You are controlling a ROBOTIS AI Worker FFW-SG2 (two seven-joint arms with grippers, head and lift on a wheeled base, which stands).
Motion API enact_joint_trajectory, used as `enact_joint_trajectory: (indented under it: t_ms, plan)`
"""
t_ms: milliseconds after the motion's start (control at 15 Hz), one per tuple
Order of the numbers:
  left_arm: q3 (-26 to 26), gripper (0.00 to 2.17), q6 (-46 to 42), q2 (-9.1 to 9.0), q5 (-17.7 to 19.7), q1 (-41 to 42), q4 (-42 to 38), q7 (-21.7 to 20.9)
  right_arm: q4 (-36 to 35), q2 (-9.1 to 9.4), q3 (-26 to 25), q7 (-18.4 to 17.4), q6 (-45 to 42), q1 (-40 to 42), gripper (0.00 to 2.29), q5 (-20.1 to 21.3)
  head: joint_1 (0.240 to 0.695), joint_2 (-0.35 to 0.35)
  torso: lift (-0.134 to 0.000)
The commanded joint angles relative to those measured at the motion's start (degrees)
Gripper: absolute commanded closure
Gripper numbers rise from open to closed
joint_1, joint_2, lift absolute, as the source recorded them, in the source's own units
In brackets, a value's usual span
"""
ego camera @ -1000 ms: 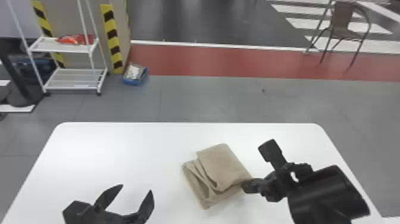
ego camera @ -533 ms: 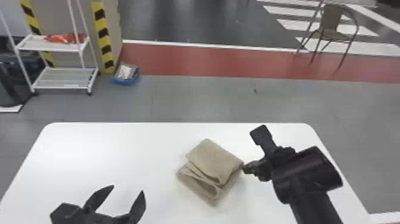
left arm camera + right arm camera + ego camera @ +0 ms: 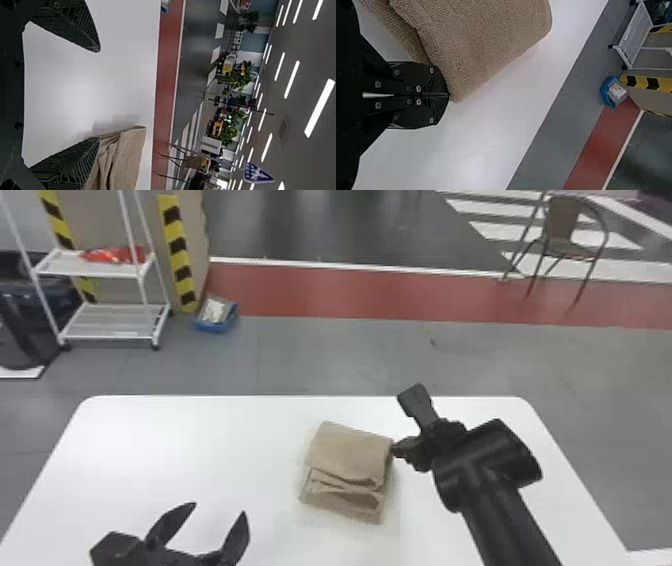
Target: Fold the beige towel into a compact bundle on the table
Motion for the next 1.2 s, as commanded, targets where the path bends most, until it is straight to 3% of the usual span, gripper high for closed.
enact_joint_trajectory:
  t_ms: [0, 200, 667, 800, 1000, 1133]
  plan:
    - [0.2, 0.09, -0.1, 0.00, 0.0, 0.0, 0.1, 0.0, 4.1, 1.51, 0.6, -1.3, -3.4, -2.2, 1.72, 0.0, 0.695, -0.124, 0.000]
    - [0.4, 0.09, -0.2, 0.00, 0.0, 0.2, 0.1, 0.0, 6.4, 2.61, 1.5, -1.5, -8.0, -2.7, 1.72, -0.1, 0.695, -0.082, 0.000]
    - [1.0, 0.09, -0.2, 0.00, 0.0, 0.2, 0.2, 0.0, 7.9, 2.61, 5.6, -0.2, -15.2, -2.2, 1.71, 0.1, 0.695, -0.016, 0.000]
    - [1.3, 0.09, -0.2, 0.00, 0.5, 0.2, 0.2, -0.1, 3.4, 2.61, 5.4, 1.3, -14.9, 1.3, 1.71, 3.4, 0.695, 0.001, 0.000]
    - [2.0, 0.09, -0.2, 0.09, 1.1, -0.1, 0.5, -0.6, -9.1, 2.47, 5.7, 4.4, -12.8, 8.4, 1.71, 11.6, 0.695, 0.009, 0.000]
    - [1.9, 0.09, -0.2, 0.00, 1.1, -0.4, 0.7, -0.8, -13.6, 2.21, 5.4, 6.2, -12.6, 11.4, 1.71, 12.0, 0.695, 0.006, 0.000]
